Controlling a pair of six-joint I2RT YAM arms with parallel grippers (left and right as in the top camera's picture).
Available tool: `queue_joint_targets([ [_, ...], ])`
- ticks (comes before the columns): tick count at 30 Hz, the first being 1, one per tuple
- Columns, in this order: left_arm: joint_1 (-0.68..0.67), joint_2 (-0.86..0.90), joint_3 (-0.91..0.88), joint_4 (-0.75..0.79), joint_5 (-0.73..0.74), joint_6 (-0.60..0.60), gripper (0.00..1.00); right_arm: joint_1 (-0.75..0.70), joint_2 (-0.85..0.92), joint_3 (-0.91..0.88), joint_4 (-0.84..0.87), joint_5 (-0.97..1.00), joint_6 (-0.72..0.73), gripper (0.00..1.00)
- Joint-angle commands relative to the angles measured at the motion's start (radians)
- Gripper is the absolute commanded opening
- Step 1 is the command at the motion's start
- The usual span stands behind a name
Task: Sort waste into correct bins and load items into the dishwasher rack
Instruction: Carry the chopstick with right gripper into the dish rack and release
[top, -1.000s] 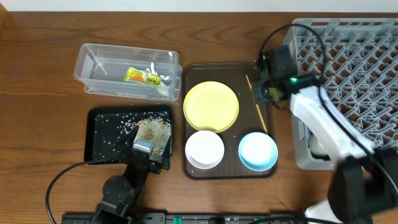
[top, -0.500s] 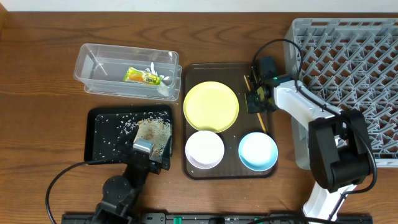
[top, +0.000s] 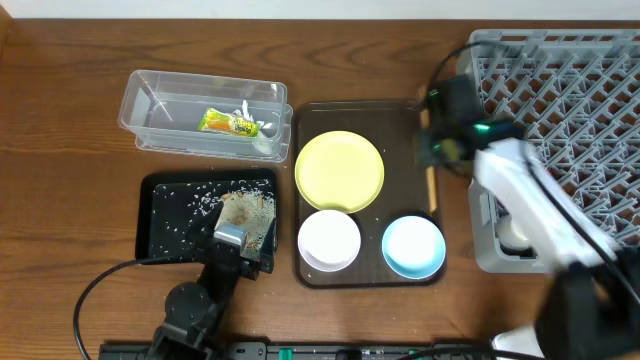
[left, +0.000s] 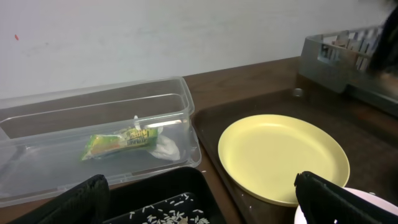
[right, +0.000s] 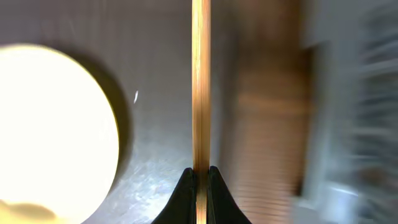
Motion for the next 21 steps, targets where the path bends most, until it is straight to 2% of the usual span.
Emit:
queue_joint_targets([
  [1,-0.003,-0.006,-0.031,-0.016,0.003,0.017,0.97,-0.069,-0.104,0.012,-0.002,0.151,0.003,0.01],
  [7,-0.003,-0.006,-0.031,-0.016,0.003,0.017,0.97,-0.202,-0.130,0.012,0.014,0.288,-0.006,0.01],
  [11,-0.003,-0.006,-0.031,-0.016,0.003,0.017,0.97,-0.267,-0.084,0.012,0.061,0.268,-0.083,0.01],
  [16,-0.003,-0.006,-0.031,-0.016,0.003,0.017,0.97,-0.280,-0.014,0.012,0.070,0.160,-0.152,0.01],
  [17,-0.003,-0.006,-0.031,-0.016,0.003,0.017,0.97,-0.278,-0.001,0.012,0.069,0.158,-0.152,0.09],
  [19,-0.003,-0.006,-0.031,-0.016,0.003,0.017,0.97,-0.274,0.008,0.012,0.062,0.158,-0.152,0.45],
  [21,-0.003,-0.006,-0.031,-0.016,0.003,0.017,0.97,-0.268,-0.001,0.014,0.058,0.156,-0.151,0.55],
])
